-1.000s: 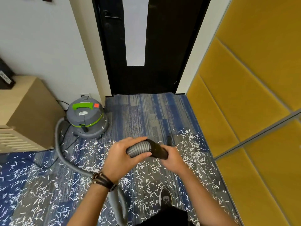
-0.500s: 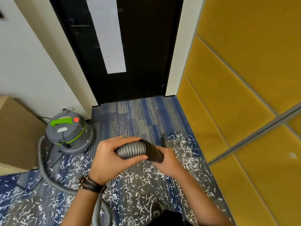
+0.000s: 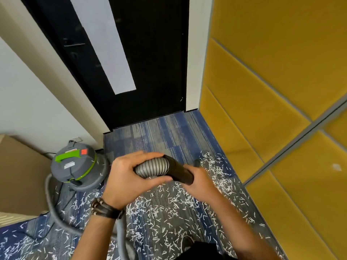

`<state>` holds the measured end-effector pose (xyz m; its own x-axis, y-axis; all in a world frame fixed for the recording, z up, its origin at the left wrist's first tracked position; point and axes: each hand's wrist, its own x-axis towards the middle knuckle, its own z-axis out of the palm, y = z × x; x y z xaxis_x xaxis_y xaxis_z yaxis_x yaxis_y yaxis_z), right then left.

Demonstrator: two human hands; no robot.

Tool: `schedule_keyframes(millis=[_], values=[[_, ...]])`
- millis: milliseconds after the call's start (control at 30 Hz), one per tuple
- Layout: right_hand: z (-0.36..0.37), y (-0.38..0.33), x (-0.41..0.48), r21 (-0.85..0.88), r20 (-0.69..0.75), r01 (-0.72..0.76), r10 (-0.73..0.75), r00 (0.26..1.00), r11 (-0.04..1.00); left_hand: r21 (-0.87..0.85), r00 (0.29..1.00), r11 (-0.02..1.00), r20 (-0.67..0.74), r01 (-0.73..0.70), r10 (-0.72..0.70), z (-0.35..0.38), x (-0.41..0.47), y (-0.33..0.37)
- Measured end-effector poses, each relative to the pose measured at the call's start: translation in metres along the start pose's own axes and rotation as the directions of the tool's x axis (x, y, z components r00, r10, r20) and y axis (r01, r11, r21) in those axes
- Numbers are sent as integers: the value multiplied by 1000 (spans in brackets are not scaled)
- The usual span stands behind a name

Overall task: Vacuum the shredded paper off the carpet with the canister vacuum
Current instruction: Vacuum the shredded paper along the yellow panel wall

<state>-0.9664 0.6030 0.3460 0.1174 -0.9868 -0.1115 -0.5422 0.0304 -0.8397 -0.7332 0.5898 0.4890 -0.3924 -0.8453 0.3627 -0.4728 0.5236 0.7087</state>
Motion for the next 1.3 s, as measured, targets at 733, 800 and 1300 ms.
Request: schedule_keyframes(millis=[733, 800, 1300], values=[[-10, 8, -13, 56, -119, 0, 6, 993, 998, 48, 997, 996, -14, -76, 77, 11, 9, 16], [-13, 7, -7, 49, -135, 11, -4, 991, 999, 56, 998, 996, -17, -64, 65, 12, 12, 15], [-11, 25, -18, 86, -101, -17, 26, 995, 996, -56, 994, 998, 102, -38, 43, 30, 20, 3]])
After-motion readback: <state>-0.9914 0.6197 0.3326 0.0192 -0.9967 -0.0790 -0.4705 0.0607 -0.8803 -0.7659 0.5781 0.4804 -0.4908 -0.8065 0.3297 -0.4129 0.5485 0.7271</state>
